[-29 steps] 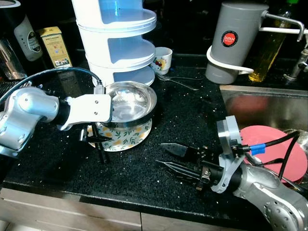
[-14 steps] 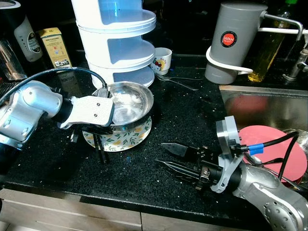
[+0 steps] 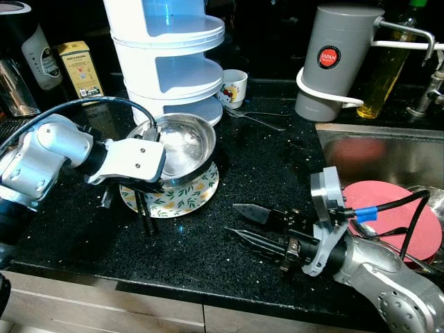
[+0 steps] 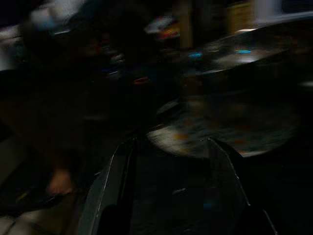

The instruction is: Kitchen organization

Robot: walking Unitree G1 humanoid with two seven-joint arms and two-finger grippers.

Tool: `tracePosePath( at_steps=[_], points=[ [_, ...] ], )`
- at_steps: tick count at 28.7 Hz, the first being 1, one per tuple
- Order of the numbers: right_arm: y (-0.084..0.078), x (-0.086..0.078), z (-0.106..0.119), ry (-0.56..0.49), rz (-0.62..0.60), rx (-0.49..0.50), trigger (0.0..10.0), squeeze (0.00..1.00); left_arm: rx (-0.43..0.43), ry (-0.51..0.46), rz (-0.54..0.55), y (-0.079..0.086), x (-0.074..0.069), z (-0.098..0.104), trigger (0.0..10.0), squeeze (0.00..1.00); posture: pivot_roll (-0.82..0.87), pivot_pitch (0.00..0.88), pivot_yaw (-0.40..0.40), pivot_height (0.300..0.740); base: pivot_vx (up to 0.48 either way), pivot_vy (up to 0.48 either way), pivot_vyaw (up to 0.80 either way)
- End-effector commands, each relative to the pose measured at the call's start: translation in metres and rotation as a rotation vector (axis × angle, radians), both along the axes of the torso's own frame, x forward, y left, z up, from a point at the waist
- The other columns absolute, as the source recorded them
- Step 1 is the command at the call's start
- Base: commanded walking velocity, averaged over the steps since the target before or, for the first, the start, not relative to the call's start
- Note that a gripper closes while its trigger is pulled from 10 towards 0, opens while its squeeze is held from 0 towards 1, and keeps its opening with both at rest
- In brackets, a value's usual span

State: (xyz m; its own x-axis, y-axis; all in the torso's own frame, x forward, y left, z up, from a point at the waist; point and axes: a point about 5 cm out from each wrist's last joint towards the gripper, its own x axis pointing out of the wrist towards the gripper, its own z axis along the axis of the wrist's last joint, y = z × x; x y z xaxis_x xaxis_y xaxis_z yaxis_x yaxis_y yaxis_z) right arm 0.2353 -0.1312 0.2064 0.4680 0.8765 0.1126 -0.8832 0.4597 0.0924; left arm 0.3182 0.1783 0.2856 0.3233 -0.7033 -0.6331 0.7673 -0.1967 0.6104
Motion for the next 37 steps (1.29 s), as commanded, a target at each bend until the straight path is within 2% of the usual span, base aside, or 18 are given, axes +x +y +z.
tracePosePath(
  at_steps=[1, 7, 8, 9, 12, 13, 21, 27, 37],
  points=[
    [-0.007, 0.009, 0.002, -0.004, -0.088, 0.001, 10.0, 0.0, -0.018, -0.092, -0.045, -0.009, -0.004, 0.018, 0.0, 0.0, -0.06, 0.0, 0.024, 0.74, 0.0, 0.0, 0.0],
    [-0.014, 0.019, 0.003, -0.018, -0.157, -0.005, 10.0, 0.0, -0.03, -0.109, -0.104, -0.019, -0.01, 0.025, 0.0, 0.0, -0.06, 0.0, 0.029, 0.74, 0.0, 0.0, -0.63],
    [-0.016, 0.02, 0.004, -0.022, -0.169, -0.006, 10.0, 0.0, -0.045, -0.101, -0.128, -0.023, -0.013, 0.026, 1.3, 0.0, -0.06, 0.0, 0.03, 0.74, 0.0, 0.0, -0.78],
    [-0.017, 0.021, 0.004, -0.023, -0.176, -0.005, 10.0, 0.0, -0.064, -0.091, -0.149, -0.026, -0.015, 0.027, 3.2, 0.0, -0.06, 0.0, 0.031, 0.74, 0.0, 0.0, -0.78],
    [-0.017, 0.021, 0.005, -0.024, -0.181, -0.004, 10.0, 0.0, -0.076, -0.084, -0.161, -0.028, -0.017, 0.028, 3.2, 0.0, -0.06, 0.0, 0.032, 0.74, 0.0, 0.0, -0.78],
    [-0.017, 0.021, 0.005, -0.025, -0.186, -0.004, 10.0, 0.0, -0.085, -0.079, -0.172, -0.03, -0.018, 0.028, 10.0, 0.0, -0.06, 0.0, 0.034, 0.74, 0.0, 0.0, -0.78],
    [-0.019, 0.024, 0.006, -0.041, -0.228, 0.019, 10.0, 0.0, -0.179, -0.066, -0.184, -0.041, -0.02, 0.032, 10.0, 0.0, -0.06, 0.0, 0.038, 0.74, 0.0, 0.0, -0.1],
    [-0.019, 0.025, 0.006, -0.044, -0.234, 0.022, 10.0, 0.0, -0.16, -0.06, -0.177, -0.041, -0.021, 0.029, 10.0, 0.0, -0.06, 0.0, 0.04, 0.74, 0.0, 0.0, 0.0],
    [-0.016, 0.026, 0.006, -0.047, -0.235, 0.03, 10.0, 0.0, -0.146, -0.056, -0.163, -0.039, -0.019, 0.027, 10.0, 0.0, -0.06, 0.0, 0.044, 0.74, -0.311, 0.0, 0.0]
  ],
)
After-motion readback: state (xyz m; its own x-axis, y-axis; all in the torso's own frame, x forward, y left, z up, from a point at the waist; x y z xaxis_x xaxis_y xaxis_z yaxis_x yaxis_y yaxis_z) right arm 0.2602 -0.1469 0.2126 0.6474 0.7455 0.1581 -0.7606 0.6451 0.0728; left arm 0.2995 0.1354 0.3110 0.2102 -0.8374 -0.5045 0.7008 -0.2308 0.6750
